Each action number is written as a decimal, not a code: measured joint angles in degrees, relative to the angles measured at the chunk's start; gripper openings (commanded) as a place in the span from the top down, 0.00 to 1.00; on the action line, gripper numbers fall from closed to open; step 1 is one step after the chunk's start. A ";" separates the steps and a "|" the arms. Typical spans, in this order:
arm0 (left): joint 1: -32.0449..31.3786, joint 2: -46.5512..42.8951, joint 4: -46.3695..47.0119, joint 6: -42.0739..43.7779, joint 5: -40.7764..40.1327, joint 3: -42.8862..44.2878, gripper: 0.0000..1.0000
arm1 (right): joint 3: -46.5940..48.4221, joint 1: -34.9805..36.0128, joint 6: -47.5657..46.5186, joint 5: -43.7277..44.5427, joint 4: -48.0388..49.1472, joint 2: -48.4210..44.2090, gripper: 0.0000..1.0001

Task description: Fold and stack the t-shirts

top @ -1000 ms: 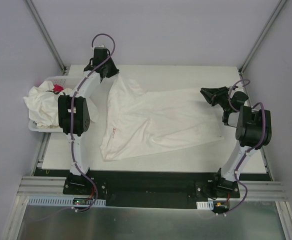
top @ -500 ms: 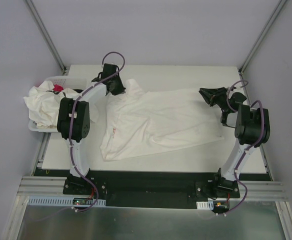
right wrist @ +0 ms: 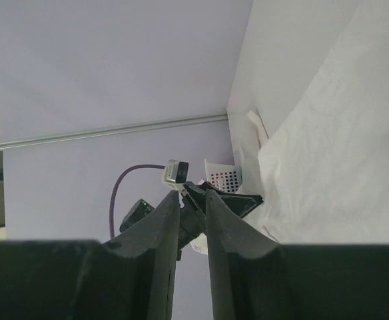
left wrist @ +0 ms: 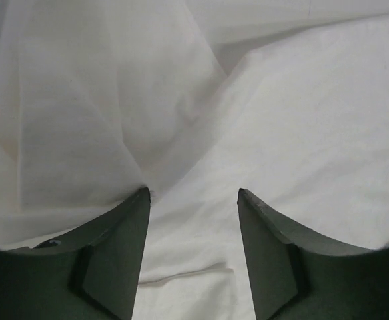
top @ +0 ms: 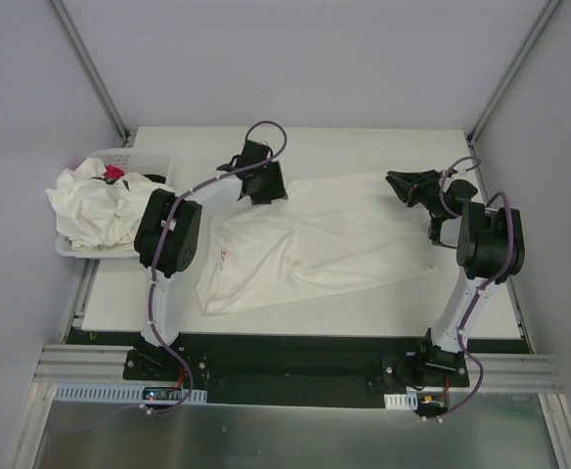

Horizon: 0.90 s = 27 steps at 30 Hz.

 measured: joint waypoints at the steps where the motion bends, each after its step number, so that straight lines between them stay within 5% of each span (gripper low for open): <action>1: -0.66 0.59 -0.09 -0.02 0.31 0.00 0.35 | 0.24 0.00 0.17 0.09 0.15 0.00 0.75; 3: -1.66 1.20 -0.31 -0.04 0.63 0.00 0.28 | 0.83 0.02 0.57 0.39 0.46 0.00 0.75; 27: 0.15 -7.67 -6.40 9.31 -12.07 8.79 0.25 | 2.29 0.13 1.46 0.61 1.16 0.46 0.76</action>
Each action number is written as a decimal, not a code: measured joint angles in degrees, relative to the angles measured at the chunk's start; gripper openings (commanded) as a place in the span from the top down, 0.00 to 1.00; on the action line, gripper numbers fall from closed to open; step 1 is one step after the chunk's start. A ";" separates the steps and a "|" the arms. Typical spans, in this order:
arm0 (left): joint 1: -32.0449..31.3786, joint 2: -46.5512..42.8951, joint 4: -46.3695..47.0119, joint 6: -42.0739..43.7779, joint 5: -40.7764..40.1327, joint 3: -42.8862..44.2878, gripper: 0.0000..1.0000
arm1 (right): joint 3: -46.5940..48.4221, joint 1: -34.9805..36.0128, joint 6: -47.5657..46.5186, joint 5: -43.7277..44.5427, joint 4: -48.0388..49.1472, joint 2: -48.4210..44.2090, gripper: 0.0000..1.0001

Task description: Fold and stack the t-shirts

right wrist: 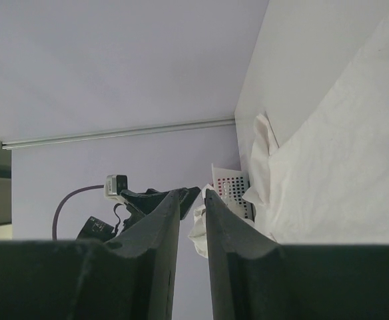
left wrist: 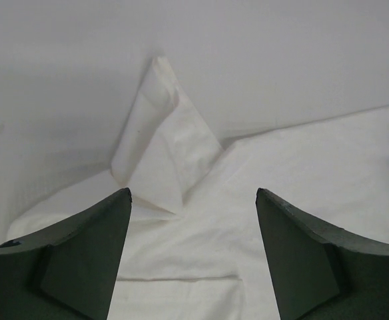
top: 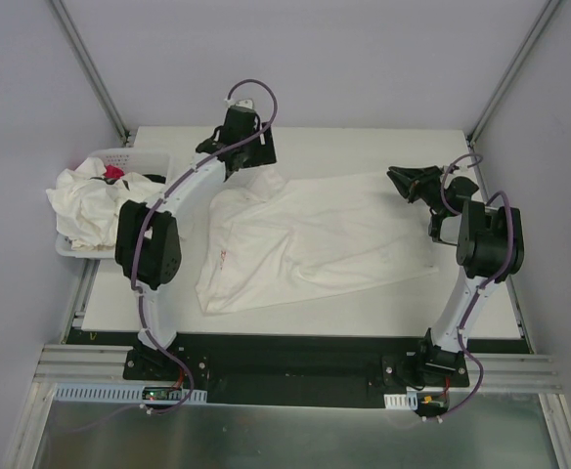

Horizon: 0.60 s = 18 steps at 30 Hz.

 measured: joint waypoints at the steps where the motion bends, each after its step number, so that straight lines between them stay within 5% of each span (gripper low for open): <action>1: 0.50 -0.35 0.11 0.11 -0.31 0.13 0.25 | 0.00 0.00 0.13 0.00 0.00 0.11 0.76; 18: 3.45 12.09 -0.85 -0.07 -1.11 1.07 0.28 | 0.04 -0.46 0.61 -0.22 0.35 0.37 0.76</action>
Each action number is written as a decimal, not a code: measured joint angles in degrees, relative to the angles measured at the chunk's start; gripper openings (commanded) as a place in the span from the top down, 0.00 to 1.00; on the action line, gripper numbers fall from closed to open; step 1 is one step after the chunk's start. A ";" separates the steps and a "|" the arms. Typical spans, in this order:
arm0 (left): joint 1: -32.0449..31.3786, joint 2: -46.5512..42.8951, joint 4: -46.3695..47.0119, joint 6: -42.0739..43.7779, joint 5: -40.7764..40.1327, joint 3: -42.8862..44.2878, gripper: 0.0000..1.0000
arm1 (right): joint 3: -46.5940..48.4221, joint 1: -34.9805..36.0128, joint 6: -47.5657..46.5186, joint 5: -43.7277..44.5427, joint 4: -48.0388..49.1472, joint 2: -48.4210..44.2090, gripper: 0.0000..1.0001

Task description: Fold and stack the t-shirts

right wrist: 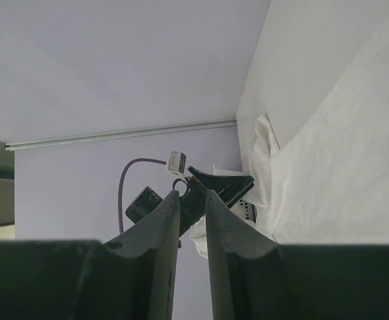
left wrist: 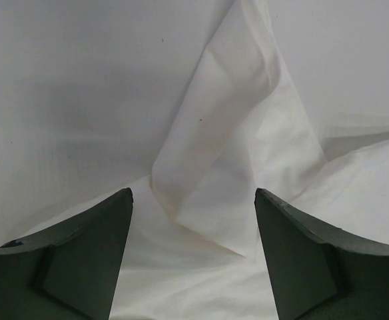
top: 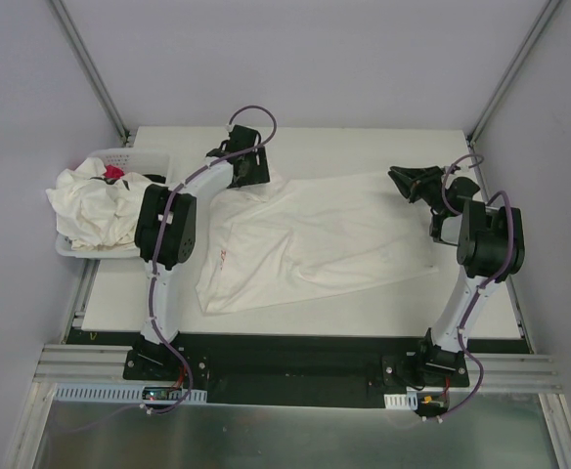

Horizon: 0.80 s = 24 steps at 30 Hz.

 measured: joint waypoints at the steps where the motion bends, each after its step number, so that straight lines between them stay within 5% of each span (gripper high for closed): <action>1: 0.00 0.24 0.00 -0.02 0.09 0.17 0.28 | 0.00 -0.13 0.00 0.00 0.13 0.00 0.76; 9: 0.00 0.35 0.63 -0.55 1.46 0.92 0.43 | 0.00 -0.74 0.00 0.00 0.33 0.00 0.77; 24: 0.00 0.35 1.07 -1.95 4.81 -1.81 0.44 | 0.00 -0.90 0.57 0.00 1.51 0.24 0.78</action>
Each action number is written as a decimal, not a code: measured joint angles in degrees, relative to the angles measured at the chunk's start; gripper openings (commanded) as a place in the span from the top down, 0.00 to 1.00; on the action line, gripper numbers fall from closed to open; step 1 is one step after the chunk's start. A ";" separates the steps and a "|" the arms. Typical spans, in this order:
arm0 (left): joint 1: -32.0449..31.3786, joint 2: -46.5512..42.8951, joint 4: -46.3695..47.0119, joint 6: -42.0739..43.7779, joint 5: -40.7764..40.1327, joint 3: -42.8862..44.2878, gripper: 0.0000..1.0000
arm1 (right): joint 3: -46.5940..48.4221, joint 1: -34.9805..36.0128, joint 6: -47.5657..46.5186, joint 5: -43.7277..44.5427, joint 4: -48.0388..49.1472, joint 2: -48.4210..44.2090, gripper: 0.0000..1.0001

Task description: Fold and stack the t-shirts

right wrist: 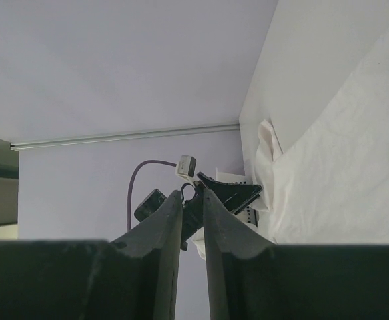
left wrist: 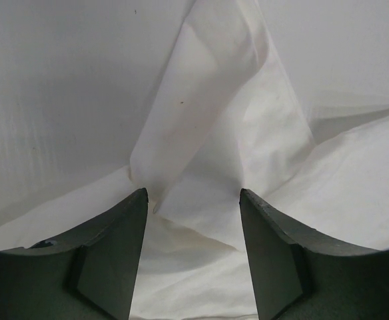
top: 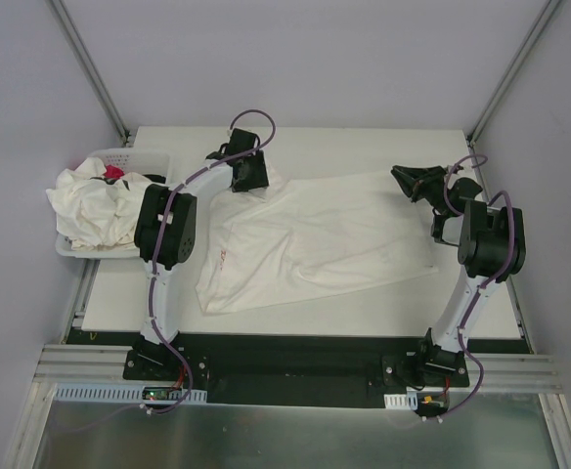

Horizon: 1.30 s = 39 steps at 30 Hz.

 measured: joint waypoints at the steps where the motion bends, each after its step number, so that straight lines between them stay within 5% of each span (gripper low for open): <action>1: 0.00 0.00 0.02 0.04 0.20 -0.02 0.44 | 0.00 0.00 0.02 0.00 0.15 0.00 0.79; 8: 0.00 0.02 0.17 0.42 1.79 -0.02 0.52 | -0.02 -0.22 0.07 0.00 0.76 0.00 0.80; 27: -0.09 0.09 0.20 0.11 4.11 -1.27 0.98 | -0.04 -0.28 0.63 0.00 1.40 0.00 0.82; 39: -0.09 0.09 0.17 0.15 3.63 -1.27 1.00 | -0.04 -0.28 0.85 0.00 1.79 0.63 0.82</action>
